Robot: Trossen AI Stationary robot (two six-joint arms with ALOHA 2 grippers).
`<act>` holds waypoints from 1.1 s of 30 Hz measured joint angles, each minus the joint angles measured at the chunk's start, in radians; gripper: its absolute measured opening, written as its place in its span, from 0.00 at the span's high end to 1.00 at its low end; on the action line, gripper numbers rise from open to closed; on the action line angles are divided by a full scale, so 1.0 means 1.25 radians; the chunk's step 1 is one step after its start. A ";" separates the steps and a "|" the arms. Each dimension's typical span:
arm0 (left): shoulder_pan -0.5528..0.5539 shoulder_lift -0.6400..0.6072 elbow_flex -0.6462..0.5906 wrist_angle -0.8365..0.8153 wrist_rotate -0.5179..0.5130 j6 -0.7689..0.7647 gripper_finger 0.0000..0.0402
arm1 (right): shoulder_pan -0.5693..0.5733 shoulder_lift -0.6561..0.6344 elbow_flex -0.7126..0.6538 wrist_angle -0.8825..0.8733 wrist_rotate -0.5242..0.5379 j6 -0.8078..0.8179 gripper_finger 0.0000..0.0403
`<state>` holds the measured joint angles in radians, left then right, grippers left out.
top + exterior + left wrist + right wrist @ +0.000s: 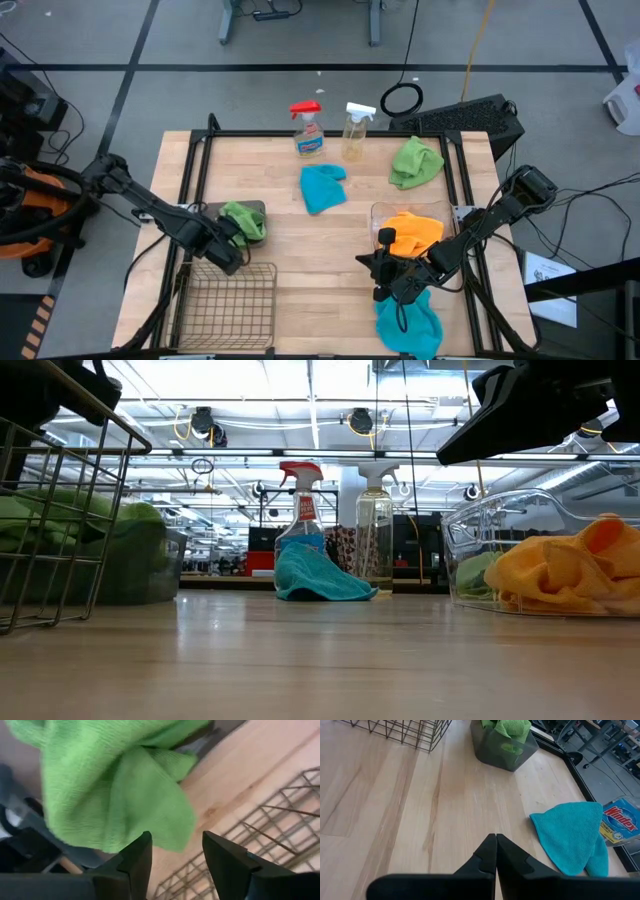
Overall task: Sort microfiber towel by color & place in baskets
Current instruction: Put the bottom green microfiber towel into the black bin
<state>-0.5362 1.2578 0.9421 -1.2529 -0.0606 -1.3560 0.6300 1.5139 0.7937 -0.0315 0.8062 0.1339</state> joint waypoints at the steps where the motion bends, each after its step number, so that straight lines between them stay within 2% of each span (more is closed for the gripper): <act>1: 0.000 0.006 0.000 0.002 0.001 0.000 0.55 | 0.000 0.000 0.000 0.000 0.000 0.000 1.00; 7: 0.000 0.039 0.000 -0.040 0.003 0.008 0.56 | 0.000 0.000 0.000 0.000 0.000 0.000 1.00; 11: 0.000 0.049 0.000 -0.026 0.003 0.031 0.61 | 0.000 0.000 0.000 0.000 0.000 0.000 1.00; 15: 0.000 0.050 0.000 -0.026 -0.005 0.043 0.72 | 0.000 0.000 0.000 -0.001 0.000 0.000 1.00; 23: 0.000 0.050 0.000 0.005 -0.039 0.067 0.98 | 0.000 0.000 0.000 -0.002 0.000 0.000 1.00; 28: 0.000 0.050 0.000 -0.013 -0.044 0.071 0.99 | 0.000 0.000 0.000 -0.002 0.000 0.000 1.00; 33: 0.000 0.050 0.034 -0.139 -0.066 0.065 0.99 | 0.000 0.000 0.000 -0.002 0.000 0.000 1.00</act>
<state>-0.5362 1.3205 0.9842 -1.4263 -0.1437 -1.2746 0.6300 1.5139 0.7937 -0.0338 0.8062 0.1337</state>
